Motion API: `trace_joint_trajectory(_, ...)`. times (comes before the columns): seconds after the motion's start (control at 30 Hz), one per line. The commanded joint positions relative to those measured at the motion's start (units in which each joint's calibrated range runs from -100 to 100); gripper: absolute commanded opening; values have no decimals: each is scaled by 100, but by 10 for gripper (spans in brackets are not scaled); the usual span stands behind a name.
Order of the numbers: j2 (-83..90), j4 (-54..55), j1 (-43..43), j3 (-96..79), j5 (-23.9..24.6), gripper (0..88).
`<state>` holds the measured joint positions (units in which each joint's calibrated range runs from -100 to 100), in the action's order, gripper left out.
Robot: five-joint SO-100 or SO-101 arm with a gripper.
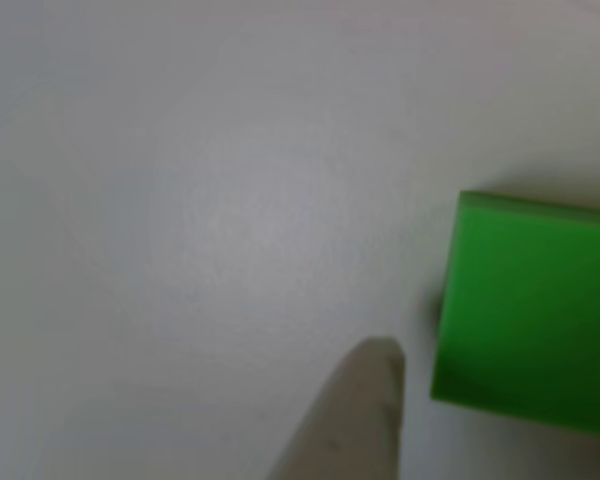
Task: Pick up green cube and drop it in the blue box
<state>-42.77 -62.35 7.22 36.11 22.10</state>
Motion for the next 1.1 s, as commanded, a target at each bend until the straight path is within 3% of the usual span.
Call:
trace_joint_trajectory(0.0, 72, 59, 49, 384, -10, 400)
trace_joint_trajectory(1.07, -179, 458, 156, 321, -10, 400)
